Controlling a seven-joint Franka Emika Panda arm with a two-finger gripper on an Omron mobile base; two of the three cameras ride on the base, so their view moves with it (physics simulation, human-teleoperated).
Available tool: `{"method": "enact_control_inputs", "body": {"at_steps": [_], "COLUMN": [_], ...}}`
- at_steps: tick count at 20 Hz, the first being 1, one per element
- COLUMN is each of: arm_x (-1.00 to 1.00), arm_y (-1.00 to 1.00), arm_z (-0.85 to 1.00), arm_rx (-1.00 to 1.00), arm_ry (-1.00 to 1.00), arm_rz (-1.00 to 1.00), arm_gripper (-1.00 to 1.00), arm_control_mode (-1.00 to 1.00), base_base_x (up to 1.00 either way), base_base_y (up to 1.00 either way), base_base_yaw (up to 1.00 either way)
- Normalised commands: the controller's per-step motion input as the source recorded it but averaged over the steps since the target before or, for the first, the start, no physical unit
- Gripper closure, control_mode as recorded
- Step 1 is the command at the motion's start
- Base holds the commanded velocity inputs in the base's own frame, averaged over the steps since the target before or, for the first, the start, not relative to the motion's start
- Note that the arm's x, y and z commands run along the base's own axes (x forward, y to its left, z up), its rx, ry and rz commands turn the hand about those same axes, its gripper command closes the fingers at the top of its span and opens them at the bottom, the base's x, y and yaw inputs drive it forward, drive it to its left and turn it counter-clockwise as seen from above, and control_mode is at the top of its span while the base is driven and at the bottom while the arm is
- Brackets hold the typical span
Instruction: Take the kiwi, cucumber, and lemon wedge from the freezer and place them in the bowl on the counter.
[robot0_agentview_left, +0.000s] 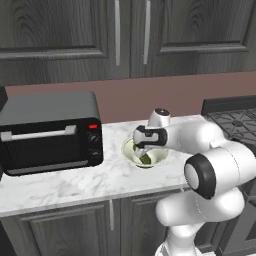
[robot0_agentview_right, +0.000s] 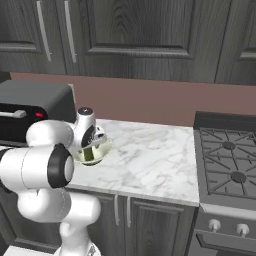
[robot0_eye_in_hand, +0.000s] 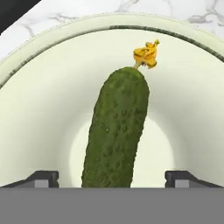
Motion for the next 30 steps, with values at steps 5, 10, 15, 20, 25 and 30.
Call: {"method": "enact_control_inputs", "body": {"at_steps": [5, 10, 15, 20, 25, 30], "arm_x": [-0.35, -0.53, -0.69, -0.98, -1.0, -0.66], "arm_y": [0.0, -0.14, -0.05, 0.0, 0.0, -0.08], "arm_z": [0.54, 0.98, 1.0, 0.9, 0.77, 0.48], "arm_rx": [0.04, 0.02, 0.01, 0.0, 0.0, 0.0], "arm_ry": [-0.09, -0.11, -0.09, -0.1, -0.09, -0.03], "arm_rz": [0.0, 0.0, 0.0, -0.08, -0.2, -0.19], "arm_gripper": [-1.0, -1.0, -1.0, -1.0, -1.0, -1.0], "arm_control_mode": [-1.0, -1.0, -1.0, -1.0, -1.0, -1.0], "base_base_x": [0.0, 0.0, 0.0, 0.0, 0.0, 0.0], "base_base_y": [0.0, 0.0, 0.0, 0.0, 0.0, 0.0], "base_base_yaw": [0.0, 0.0, 0.0, 0.0, 0.0, 0.0]}}
